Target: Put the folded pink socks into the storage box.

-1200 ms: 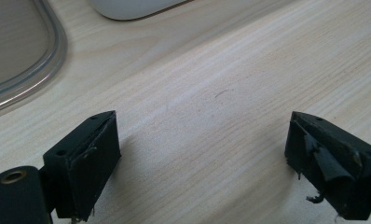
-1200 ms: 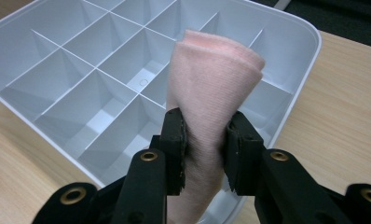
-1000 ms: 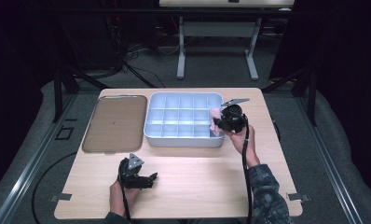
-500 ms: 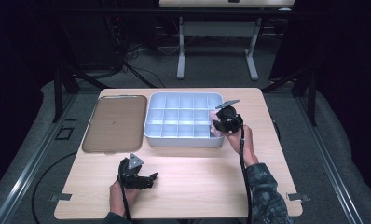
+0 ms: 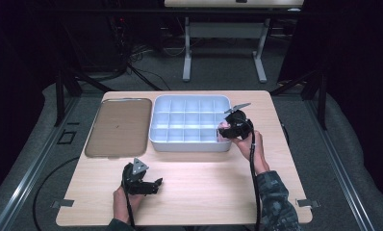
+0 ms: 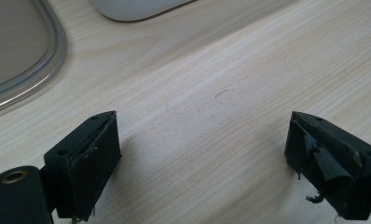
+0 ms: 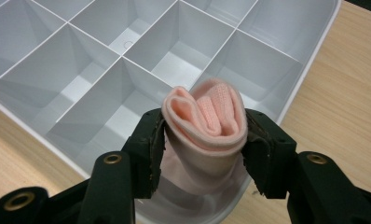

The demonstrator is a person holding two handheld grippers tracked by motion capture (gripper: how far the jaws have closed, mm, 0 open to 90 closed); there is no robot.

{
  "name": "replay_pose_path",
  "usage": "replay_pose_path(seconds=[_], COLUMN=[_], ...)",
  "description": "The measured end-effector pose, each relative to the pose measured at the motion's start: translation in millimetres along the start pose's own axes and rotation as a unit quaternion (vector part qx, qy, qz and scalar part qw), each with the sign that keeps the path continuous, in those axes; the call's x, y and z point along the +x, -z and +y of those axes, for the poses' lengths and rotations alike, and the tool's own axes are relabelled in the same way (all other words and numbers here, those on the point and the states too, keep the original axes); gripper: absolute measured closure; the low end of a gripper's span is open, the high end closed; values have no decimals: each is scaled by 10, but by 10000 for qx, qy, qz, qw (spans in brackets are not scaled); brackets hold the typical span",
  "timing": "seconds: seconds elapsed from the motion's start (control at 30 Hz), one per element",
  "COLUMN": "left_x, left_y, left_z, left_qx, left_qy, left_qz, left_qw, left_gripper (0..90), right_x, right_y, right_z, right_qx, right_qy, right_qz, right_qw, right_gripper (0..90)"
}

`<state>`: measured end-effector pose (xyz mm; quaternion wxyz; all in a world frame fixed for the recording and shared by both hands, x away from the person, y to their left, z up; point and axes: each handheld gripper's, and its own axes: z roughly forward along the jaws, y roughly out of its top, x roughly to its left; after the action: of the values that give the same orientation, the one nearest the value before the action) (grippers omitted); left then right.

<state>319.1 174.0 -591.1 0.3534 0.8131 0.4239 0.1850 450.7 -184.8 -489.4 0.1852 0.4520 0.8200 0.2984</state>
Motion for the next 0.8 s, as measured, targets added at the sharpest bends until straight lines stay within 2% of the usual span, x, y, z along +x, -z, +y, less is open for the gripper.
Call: replay_pose_path(seconds=[0.2, 0.27, 0.33, 0.43, 0.53, 0.7, 0.8], left_x=[0, 0, -1, 0, 0, 0, -2], left_y=[0, 0, 0, 0, 0, 0, 1], left_z=[0, 0, 0, 0, 0, 0, 0], left_qx=[1, -2, -3, 0, 1, 0, 1], left_qy=[1, 2, 5, 1, 0, 1, 2], left_qz=[1, 1, 0, 0, -1, 0, 1], left_qw=[10000, 10000, 10000, 10000, 10000, 10000, 10000], left_gripper=[101, 100, 100, 101, 101, 101, 101], right_x=[8, 9, 12, 13, -4, -15, -11], right_y=[129, 155, 159, 128, 124, 242, 338], right_z=[-13, -17, -20, -26, -33, -49, -85], right_qx=[-180, -208, -191, -107, -69, -234, -276], right_qy=[-67, -61, -30, -24, -171, -190, -187], right_qz=[77, 74, 82, 79, 113, 174, 287], right_qw=[9998, 9997, 9998, 9999, 9998, 9994, 9990], right_gripper=[534, 566, 604, 603, 479, 342, 223])
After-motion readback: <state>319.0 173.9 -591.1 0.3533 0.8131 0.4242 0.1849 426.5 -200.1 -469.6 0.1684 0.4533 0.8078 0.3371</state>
